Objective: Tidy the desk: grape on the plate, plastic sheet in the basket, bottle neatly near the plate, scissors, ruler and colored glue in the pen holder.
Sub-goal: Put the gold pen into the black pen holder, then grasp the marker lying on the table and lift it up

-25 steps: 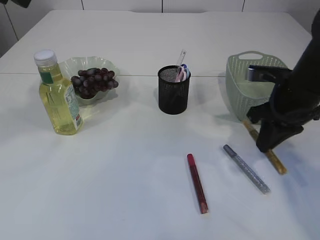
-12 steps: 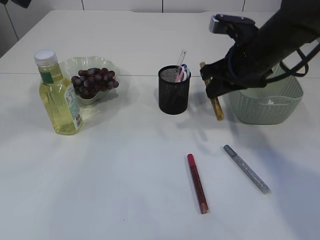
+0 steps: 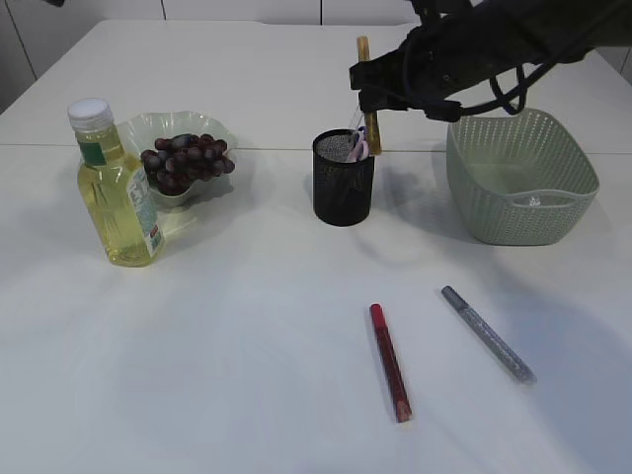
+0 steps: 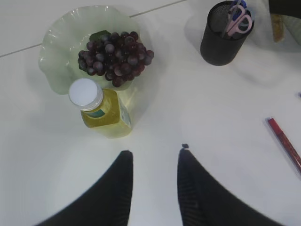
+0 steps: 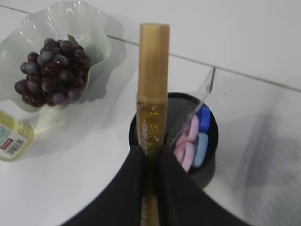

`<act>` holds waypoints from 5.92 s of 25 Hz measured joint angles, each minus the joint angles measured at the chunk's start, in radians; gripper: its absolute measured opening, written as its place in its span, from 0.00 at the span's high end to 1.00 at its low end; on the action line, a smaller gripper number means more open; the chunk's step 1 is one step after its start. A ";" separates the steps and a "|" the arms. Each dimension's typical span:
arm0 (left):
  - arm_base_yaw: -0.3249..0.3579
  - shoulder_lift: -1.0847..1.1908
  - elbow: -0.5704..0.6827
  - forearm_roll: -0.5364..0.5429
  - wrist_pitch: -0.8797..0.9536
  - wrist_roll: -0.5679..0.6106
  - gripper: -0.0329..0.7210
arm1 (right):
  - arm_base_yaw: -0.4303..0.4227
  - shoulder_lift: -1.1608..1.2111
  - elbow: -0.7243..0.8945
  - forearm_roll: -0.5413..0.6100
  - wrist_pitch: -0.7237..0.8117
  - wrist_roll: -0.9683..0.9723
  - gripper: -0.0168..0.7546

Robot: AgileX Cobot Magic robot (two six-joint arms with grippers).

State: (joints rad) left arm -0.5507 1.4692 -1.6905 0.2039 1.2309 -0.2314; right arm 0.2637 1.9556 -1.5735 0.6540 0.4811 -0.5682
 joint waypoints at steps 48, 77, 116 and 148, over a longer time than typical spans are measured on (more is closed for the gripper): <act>0.000 0.017 0.000 0.044 -0.034 0.000 0.64 | 0.098 0.258 -0.160 0.176 -0.353 -0.212 0.89; 0.000 0.017 0.000 0.048 -0.031 0.000 0.64 | 0.106 0.275 -0.169 0.180 -0.373 -0.228 0.76; 0.000 0.017 0.000 0.089 -0.026 0.000 0.64 | 0.036 0.033 -0.169 -0.109 0.422 0.005 0.30; 0.000 0.017 0.000 0.089 -0.026 0.000 0.64 | 0.029 0.025 0.079 -0.619 0.740 0.406 0.31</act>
State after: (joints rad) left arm -0.5507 1.4861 -1.6905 0.2933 1.2049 -0.2314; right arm 0.2930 1.9809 -1.4948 0.0351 1.2206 -0.1622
